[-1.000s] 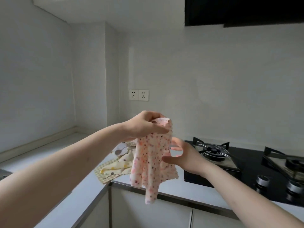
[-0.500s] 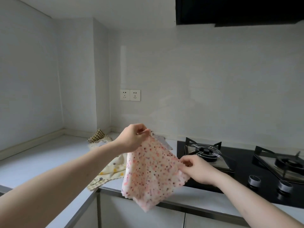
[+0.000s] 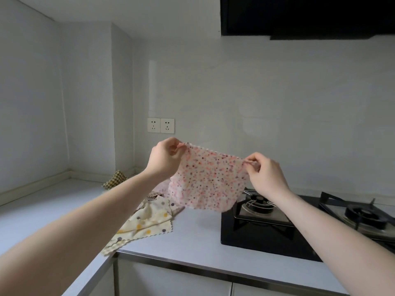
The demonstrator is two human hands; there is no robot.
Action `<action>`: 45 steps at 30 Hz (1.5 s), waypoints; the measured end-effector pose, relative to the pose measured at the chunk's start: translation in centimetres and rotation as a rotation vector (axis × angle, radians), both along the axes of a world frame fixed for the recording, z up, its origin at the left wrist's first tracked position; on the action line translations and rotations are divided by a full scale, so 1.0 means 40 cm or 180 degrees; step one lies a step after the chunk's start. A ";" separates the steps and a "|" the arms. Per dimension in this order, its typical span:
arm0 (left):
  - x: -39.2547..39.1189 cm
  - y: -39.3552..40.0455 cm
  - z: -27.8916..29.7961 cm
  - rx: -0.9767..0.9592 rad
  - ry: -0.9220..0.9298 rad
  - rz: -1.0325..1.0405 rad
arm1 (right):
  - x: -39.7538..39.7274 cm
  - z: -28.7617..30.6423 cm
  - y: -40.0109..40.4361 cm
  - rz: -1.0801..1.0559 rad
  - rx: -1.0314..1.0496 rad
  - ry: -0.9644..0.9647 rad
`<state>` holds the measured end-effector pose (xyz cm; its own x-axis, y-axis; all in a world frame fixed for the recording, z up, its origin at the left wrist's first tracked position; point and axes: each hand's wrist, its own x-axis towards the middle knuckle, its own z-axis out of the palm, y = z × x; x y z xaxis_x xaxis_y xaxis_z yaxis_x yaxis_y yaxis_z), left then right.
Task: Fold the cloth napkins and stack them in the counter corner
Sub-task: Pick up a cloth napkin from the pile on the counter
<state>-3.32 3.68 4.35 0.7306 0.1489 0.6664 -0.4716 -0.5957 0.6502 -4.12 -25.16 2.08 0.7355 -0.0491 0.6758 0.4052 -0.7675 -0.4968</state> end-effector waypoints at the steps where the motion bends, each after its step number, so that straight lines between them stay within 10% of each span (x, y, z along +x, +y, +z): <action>1: -0.012 0.006 -0.006 0.0069 0.0007 -0.0159 | -0.012 0.002 -0.010 0.0034 0.0019 -0.0018; 17: -0.162 0.094 -0.380 0.2008 0.1895 -0.1183 | -0.153 -0.378 -0.104 0.0778 -0.1017 0.1760; 30: -0.039 0.073 -0.411 0.1482 0.1699 -0.0436 | 0.012 -0.380 -0.061 0.0441 0.0306 0.1430; 45: 0.077 0.040 -0.466 0.1493 0.1896 0.0360 | 0.131 -0.437 0.007 -0.0326 0.0300 0.1481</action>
